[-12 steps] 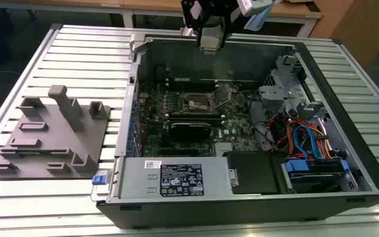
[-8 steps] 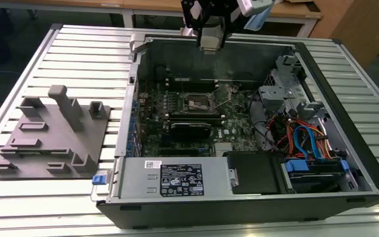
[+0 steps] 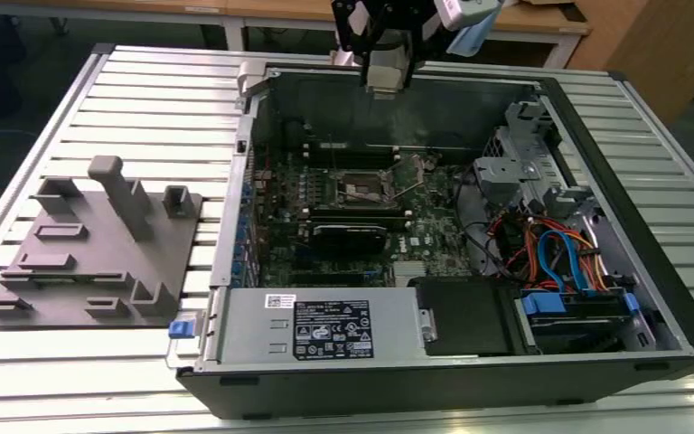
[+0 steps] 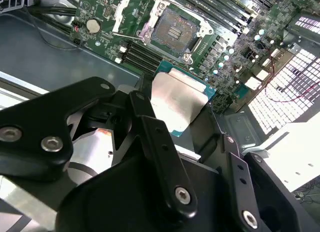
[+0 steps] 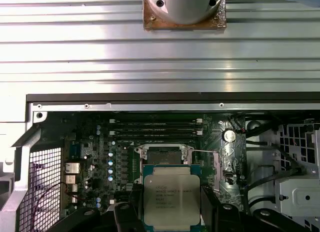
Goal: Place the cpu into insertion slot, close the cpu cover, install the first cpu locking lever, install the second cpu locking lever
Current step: 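Place the cpu into insertion slot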
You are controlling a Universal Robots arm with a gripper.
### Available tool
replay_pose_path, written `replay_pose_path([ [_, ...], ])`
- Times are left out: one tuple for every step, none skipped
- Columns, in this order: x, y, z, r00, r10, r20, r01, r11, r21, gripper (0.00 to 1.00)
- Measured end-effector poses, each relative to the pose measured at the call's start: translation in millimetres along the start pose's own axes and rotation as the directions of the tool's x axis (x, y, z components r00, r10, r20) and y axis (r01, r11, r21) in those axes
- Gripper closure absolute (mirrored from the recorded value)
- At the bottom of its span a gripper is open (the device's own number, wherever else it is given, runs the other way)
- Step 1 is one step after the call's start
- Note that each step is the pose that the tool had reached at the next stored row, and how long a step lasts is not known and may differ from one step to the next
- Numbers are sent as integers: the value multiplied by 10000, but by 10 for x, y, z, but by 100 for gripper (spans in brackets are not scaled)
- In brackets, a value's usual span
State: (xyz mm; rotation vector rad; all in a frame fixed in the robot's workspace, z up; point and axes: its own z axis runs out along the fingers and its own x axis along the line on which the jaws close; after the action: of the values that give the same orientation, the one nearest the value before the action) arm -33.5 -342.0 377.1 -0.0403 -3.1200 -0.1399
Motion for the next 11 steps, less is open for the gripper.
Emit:
replay_pose_path([
  [0, 0, 0, 10000, 3, 0, -3, 10000, 0, 46],
  [0, -1, 1, 10000, 25, 2, -25, 10000, 0, 46],
  [0, -2, 2, 10000, 80, 7, -80, 10000, -1, 46],
  [-1, -2, 3, 9998, 178, 15, -178, 9998, -2, 46],
  [-1, -2, 4, 9995, 305, 26, -305, 9995, -5, 46],
  [-1, -2, 6, 9990, 440, 39, -440, 9990, -9, 46],
  [-1, -2, 7, 9984, 565, 51, -565, 9984, -12, 46],
  [-1, -2, 8, 9979, 649, 57, -649, 9979, -13, 46],
  [-1, -3, 8, 9977, 676, 60, -676, 9977, -14, 46],
  [-1, -3, 8, 9977, 678, 60, -678, 9977, -14, 46],
  [0, -3, 9, 9977, 679, 61, -679, 9977, -15, 46],
])
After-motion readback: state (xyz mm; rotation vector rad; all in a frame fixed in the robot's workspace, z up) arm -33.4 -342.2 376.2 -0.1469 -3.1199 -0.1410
